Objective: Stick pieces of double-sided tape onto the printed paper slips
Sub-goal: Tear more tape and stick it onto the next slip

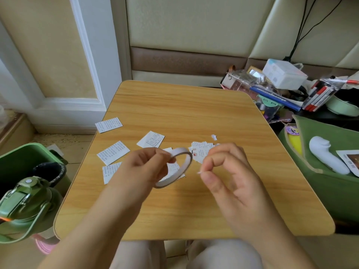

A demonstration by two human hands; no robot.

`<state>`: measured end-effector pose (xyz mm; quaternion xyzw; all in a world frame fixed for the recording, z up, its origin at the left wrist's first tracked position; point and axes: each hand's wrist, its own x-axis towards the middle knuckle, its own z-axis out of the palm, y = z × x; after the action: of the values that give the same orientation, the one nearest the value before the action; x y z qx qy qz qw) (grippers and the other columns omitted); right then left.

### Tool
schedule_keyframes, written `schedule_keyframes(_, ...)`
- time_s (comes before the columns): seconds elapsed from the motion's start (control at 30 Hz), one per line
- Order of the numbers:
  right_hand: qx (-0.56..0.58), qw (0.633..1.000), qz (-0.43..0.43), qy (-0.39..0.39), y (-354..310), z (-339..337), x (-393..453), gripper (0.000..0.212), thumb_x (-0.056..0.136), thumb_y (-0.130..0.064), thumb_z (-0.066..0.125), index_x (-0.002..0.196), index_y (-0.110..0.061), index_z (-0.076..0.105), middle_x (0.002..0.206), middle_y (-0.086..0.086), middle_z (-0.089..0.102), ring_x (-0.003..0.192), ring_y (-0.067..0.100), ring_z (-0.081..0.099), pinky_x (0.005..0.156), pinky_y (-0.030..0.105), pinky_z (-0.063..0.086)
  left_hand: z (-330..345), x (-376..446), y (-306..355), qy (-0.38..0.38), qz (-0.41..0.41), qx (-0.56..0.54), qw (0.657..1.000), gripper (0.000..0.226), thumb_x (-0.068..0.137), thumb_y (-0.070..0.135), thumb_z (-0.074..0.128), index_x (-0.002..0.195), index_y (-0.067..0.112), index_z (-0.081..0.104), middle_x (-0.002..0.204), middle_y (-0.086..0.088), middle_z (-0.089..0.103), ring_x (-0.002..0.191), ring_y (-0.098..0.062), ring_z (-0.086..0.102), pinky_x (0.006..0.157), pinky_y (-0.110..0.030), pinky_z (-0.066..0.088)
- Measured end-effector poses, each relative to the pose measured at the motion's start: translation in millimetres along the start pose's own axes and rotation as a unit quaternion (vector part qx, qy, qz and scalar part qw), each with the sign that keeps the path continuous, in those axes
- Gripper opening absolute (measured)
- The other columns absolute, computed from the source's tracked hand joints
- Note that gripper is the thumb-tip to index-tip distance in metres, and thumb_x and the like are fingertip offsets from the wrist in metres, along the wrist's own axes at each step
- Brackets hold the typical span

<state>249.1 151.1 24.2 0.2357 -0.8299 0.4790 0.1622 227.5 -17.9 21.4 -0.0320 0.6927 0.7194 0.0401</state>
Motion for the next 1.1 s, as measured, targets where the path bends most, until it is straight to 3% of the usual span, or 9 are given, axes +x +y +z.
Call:
schedule_keyframes(0.07,0.13,0.987,0.095,0.001,0,-2,0,0.01,0.083,-0.04,0.057,0.09,-0.035,0.064,0.096,-0.021,0.055,0.1,0.003,0.053,0.09,0.016,0.037,2,0,-2,-0.001,-0.005,-0.043,0.999,0.019,0.073,0.035,0.057,0.083,0.02,0.062,0.052,0.006,0.04,0.054,-0.012,0.031,0.062,-0.033,0.02)
schedule_keyframes(0.17,0.343,0.918,0.198,0.024,5,1,-1,0.032,0.066,-0.052,0.076,0.089,-0.03,0.072,0.089,-0.019,0.064,0.084,-0.002,0.055,0.08,0.012,0.041,8,-3,-7,0.001,-0.016,-0.078,0.997,0.04,0.075,0.028,0.062,0.114,0.027,0.053,0.054,0.004,0.045,0.054,-0.01,0.039,0.064,-0.032,0.026)
schedule_keyframes(0.27,0.457,0.853,0.248,0.04,9,5,-3,0.047,0.058,-0.049,0.084,0.088,-0.015,0.069,0.081,-0.008,0.062,0.072,0.008,0.046,0.077,0.025,0.033,12,-10,-4,-0.047,-0.003,-0.12,0.992,0.041,0.084,0.012,0.062,0.113,0.041,0.059,0.061,0.002,0.049,0.059,-0.01,0.042,0.068,-0.031,0.029)
schedule_keyframes(0.4,0.499,0.825,0.262,0.037,7,8,-3,0.068,0.058,-0.044,0.085,0.103,-0.008,0.051,0.079,-0.007,0.06,0.069,0.009,0.043,0.07,0.029,0.027,18,-16,-1,-0.104,-0.006,-0.175,0.979,0.034,0.071,0.019,0.06,0.102,0.024,0.073,0.07,0.002,0.046,0.067,-0.011,0.04,0.071,-0.031,0.028)
schedule_keyframes(0.57,0.481,0.839,0.253,0.036,4,9,-6,0.069,0.059,-0.045,0.083,0.093,0.007,0.054,0.076,-0.004,0.053,0.071,0.009,0.041,0.074,0.029,0.026,20,-19,-1,-0.114,-0.02,-0.182,0.976,0.041,0.062,0.026,0.068,0.101,0.015,0.074,0.071,-0.001,0.044,0.069,-0.011,0.038,0.072,-0.031,0.026)
schedule_keyframes(0.7,0.424,0.873,0.24,0.025,-1,7,-8,0.028,0.077,-0.031,0.065,0.101,-0.02,0.076,0.069,-0.008,0.046,0.072,0.003,0.047,0.081,0.019,0.034,19,-20,1,-0.107,-0.047,-0.211,0.97,0.03,0.066,0.021,0.061,0.09,0.014,0.077,0.07,-0.005,0.037,0.061,-0.008,0.039,0.065,-0.028,0.027)
schedule_keyframes(0.8,0.367,0.908,0.202,0.006,-1,5,-10,0.03,0.082,-0.021,0.053,0.101,-0.029,0.075,0.078,-0.017,0.065,0.085,-0.009,0.057,0.08,0.006,0.039,15,-20,0,-0.114,-0.066,-0.234,0.963,0.034,0.063,0.019,0.066,0.092,0.006,0.075,0.065,0.002,0.042,0.057,-0.006,0.041,0.061,-0.025,0.031)
schedule_keyframes(0.9,0.272,0.947,0.17,-0.009,1,6,-10,0.03,0.082,-0.036,0.055,0.107,-0.032,0.072,0.099,0.006,0.061,0.104,0.005,0.057,0.094,0.018,0.038,13,-18,-1,-0.114,-0.094,-0.247,0.958,0.056,0.05,0.025,0.072,0.099,-0.001,0.072,0.063,0.007,0.048,0.056,-0.007,0.043,0.06,-0.025,0.032)
schedule_keyframes(1.1,0.138,0.981,0.134,-0.009,4,1,-8,0.03,0.086,-0.036,0.048,0.106,-0.041,0.07,0.087,-0.014,0.051,0.084,0.004,0.052,0.084,0.011,0.035,10,-20,3,-0.125,-0.11,-0.267,0.949,0.05,0.045,0.026,0.068,0.088,0.002,0.075,0.062,0.005,0.05,0.054,-0.009,0.043,0.057,-0.025,0.031)
